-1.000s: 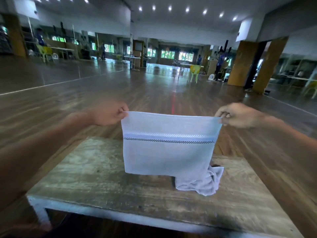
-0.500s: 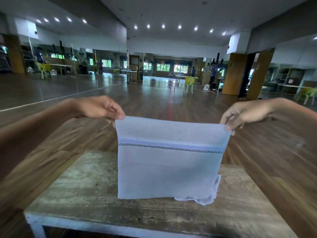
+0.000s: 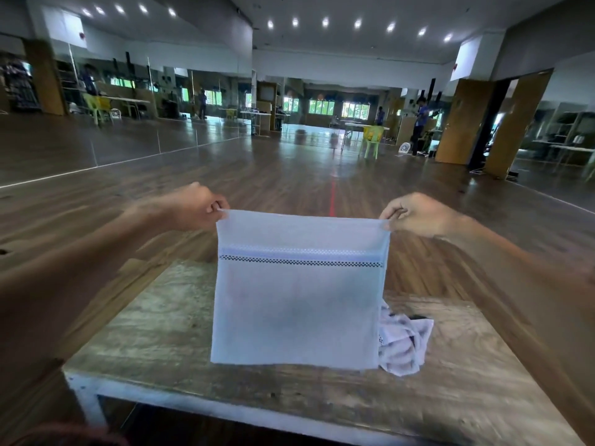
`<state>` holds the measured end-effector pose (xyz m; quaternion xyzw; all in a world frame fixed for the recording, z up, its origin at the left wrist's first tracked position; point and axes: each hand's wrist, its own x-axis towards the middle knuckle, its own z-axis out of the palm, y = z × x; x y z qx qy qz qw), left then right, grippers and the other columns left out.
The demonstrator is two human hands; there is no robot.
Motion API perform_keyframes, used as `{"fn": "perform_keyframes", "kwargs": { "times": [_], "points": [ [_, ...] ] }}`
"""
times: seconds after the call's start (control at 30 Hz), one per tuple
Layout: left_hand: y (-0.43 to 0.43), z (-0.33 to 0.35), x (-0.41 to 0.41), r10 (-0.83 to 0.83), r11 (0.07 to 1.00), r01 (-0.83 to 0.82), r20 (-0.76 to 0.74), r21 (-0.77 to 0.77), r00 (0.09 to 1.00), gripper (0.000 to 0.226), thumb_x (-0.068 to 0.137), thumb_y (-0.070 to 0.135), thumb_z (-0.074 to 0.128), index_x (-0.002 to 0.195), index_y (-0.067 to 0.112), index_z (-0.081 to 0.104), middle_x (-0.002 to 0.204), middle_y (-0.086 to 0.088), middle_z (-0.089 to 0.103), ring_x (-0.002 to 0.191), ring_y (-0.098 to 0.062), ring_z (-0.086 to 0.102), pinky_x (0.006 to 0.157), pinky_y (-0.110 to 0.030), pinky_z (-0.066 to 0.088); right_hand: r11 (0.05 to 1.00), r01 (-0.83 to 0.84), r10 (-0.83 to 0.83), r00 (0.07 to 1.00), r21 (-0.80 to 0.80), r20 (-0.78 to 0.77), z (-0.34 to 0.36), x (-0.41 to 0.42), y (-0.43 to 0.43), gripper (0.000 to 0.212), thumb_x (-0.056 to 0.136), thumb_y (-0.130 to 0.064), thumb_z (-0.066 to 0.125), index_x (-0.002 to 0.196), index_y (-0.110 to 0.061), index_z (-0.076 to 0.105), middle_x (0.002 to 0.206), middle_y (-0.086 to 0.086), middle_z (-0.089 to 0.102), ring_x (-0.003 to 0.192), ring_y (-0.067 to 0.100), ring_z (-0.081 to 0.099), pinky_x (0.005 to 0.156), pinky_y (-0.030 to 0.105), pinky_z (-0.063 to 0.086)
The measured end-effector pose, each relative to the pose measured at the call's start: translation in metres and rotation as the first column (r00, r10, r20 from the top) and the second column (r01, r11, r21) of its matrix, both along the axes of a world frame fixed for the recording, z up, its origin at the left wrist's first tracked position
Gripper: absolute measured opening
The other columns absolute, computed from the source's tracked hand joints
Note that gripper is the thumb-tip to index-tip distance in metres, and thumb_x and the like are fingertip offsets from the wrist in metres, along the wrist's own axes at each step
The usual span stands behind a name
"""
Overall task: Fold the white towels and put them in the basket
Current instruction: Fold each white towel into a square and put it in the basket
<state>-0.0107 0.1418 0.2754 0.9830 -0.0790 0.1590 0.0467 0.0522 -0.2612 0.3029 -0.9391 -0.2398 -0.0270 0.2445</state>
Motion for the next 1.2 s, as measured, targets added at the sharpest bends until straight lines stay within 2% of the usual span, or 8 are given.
{"fn": "perform_keyframes", "kwargs": {
  "times": [0.1,0.23,0.5,0.6,0.77,1.0,1.1,1.2],
  "points": [
    [0.023,-0.008,-0.001,-0.002,0.998,-0.009,0.159,0.065,0.987,0.016,0.090,0.031,0.054,0.098,0.026,0.067,0.092,-0.001,0.072,0.090,-0.026,0.066,0.079,-0.034,0.050,0.999,0.029,-0.033,0.986,0.028,0.163,-0.014,0.009,0.017,0.010,0.082,-0.007,0.070,0.082,-0.017,0.071,0.073,-0.011,0.064,0.066,0.002,0.057,0.058,0.007,0.041],
    [0.037,-0.052,-0.014,-0.126,0.990,0.105,0.274,0.090,0.954,0.033,0.075,0.040,0.043,0.083,0.022,0.068,0.079,0.004,0.071,0.075,-0.021,0.068,0.067,-0.029,0.048,0.995,0.050,-0.064,0.985,0.088,0.162,-0.058,0.008,0.029,0.026,0.079,0.003,0.063,0.076,-0.021,0.071,0.064,-0.018,0.062,0.055,-0.014,0.055,0.054,0.001,0.037],
    [0.037,-0.203,-0.061,-0.068,0.998,0.067,0.030,0.023,0.997,0.030,0.070,0.041,0.041,0.078,0.026,0.066,0.077,0.010,0.067,0.073,-0.016,0.066,0.070,-0.027,0.044,0.991,0.012,-0.005,0.999,0.135,-0.048,-0.203,-0.023,0.033,0.027,0.080,0.006,0.065,0.075,-0.021,0.069,0.072,-0.007,0.068,0.068,-0.005,0.059,0.065,0.007,0.040],
    [0.033,-0.247,-0.086,-0.090,0.996,0.090,-0.040,0.006,0.995,0.022,0.070,0.039,0.046,0.075,0.025,0.062,0.074,0.010,0.065,0.070,-0.014,0.065,0.068,-0.027,0.046,0.995,-0.022,0.028,0.998,0.102,-0.062,-0.252,-0.045,0.027,0.024,0.080,0.004,0.066,0.075,-0.018,0.071,0.074,-0.018,0.065,0.076,-0.009,0.058,0.069,0.006,0.040],
    [0.028,-0.292,-0.113,-0.162,0.986,0.155,-0.140,-0.063,0.977,0.017,0.072,0.035,0.051,0.080,0.024,0.061,0.078,0.008,0.062,0.073,-0.017,0.064,0.069,-0.026,0.044,0.999,-0.045,0.045,0.999,0.002,-0.017,-0.312,-0.073,0.009,0.029,0.074,0.000,0.074,0.075,-0.028,0.068,0.078,-0.013,0.068,0.073,0.011,0.066,0.067,0.022,0.046],
    [0.018,-0.296,-0.126,-0.217,0.974,0.207,-0.115,-0.090,0.969,0.015,0.072,0.032,0.050,0.078,0.023,0.061,0.079,0.008,0.063,0.073,-0.015,0.061,0.071,-0.023,0.036,1.000,-0.007,0.006,0.998,-0.016,-0.057,-0.325,-0.097,-0.007,0.039,0.077,-0.012,0.075,0.071,-0.047,0.058,0.081,-0.019,0.068,0.077,0.001,0.062,0.071,0.023,0.048],
    [0.015,-0.288,-0.137,-0.262,0.961,0.226,-0.260,-0.161,0.930,0.010,0.067,0.029,0.056,0.077,0.026,0.058,0.074,0.012,0.064,0.066,-0.010,0.061,0.067,-0.022,0.041,0.997,-0.077,0.072,0.988,-0.031,-0.135,-0.314,-0.108,-0.017,0.045,0.074,-0.009,0.076,0.076,-0.052,0.061,0.086,-0.030,0.065,0.080,-0.004,0.061,0.074,0.015,0.045],
    [0.011,-0.271,-0.146,-0.267,0.920,0.097,-0.426,-0.379,0.865,0.010,0.072,0.018,0.068,0.074,0.025,0.061,0.069,0.013,0.062,0.063,-0.001,0.059,0.058,-0.019,0.043,0.992,-0.124,0.108,0.948,-0.033,-0.300,-0.291,-0.120,-0.022,0.027,0.080,-0.016,0.073,0.082,-0.042,0.065,0.078,-0.015,0.068,0.073,0.000,0.062,0.070,0.022,0.047]
  ]
}}
